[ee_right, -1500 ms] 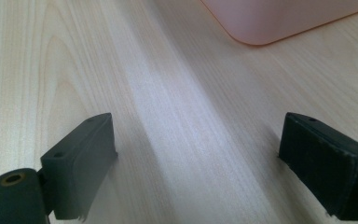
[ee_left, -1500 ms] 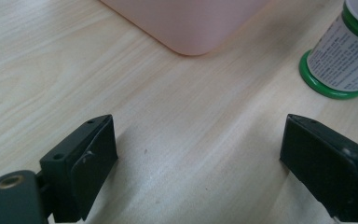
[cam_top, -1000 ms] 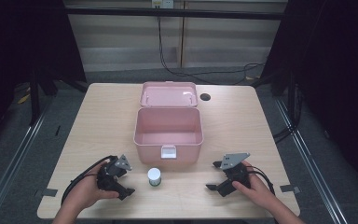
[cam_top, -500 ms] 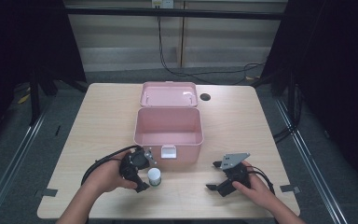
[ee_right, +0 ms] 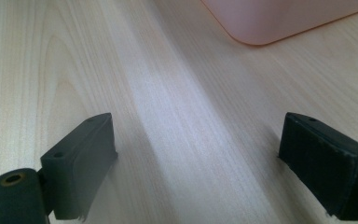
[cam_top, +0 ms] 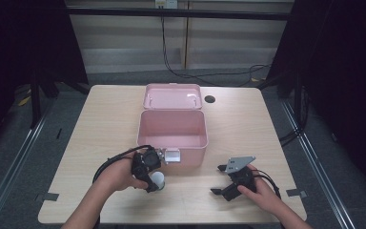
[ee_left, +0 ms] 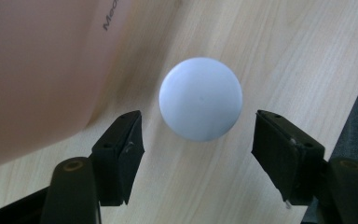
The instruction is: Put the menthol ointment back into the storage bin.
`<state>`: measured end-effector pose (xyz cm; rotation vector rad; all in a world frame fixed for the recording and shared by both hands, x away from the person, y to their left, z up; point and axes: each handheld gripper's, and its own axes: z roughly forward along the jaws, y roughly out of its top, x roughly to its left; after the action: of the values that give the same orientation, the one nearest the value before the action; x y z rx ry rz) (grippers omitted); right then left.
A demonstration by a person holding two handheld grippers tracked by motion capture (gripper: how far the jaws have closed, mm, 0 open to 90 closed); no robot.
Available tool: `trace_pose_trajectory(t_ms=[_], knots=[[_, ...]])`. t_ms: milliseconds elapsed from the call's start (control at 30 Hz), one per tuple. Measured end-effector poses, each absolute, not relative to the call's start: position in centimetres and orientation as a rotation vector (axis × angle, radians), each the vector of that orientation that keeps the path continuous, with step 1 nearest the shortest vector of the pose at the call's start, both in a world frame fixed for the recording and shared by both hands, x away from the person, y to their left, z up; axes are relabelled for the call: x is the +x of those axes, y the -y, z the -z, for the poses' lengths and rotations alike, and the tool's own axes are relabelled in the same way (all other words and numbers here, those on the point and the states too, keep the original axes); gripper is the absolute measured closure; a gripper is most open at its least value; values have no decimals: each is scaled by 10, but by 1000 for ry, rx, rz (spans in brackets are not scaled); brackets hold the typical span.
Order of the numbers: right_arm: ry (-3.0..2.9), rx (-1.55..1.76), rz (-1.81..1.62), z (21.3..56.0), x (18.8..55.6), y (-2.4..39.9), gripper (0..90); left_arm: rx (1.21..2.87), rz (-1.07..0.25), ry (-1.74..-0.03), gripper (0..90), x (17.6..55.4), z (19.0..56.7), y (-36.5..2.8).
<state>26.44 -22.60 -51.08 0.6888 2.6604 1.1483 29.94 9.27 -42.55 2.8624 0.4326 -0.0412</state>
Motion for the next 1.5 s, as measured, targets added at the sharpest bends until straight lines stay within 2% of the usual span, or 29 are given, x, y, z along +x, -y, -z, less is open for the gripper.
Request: trace_pose_trajectory(t_ms=[300,500,800,833,867,900,1000,1300,1500], knots=[[-2660,693,-1149,511,264,226,100,2883,60,-424,379,302,427,-78],[-2660,693,-1149,511,264,226,100,2887,47,-452,493,305,425,-74],[-2660,693,-1149,511,264,226,100,2902,79,-512,506,305,414,-75],[-2660,693,-1149,511,264,226,100,2897,79,-522,529,305,411,-76],[-2660,693,-1149,511,264,226,100,2886,64,-543,678,305,406,-77],[-2656,687,-1151,511,265,226,100,2877,79,-570,692,307,401,-78],[-2658,690,-1150,511,264,226,100,2874,94,-576,676,307,396,-80],[-2658,690,-1150,511,264,226,100,2895,115,-540,459,301,408,-77],[-2660,693,-1149,511,264,226,100,2926,119,-540,436,301,424,-69]])
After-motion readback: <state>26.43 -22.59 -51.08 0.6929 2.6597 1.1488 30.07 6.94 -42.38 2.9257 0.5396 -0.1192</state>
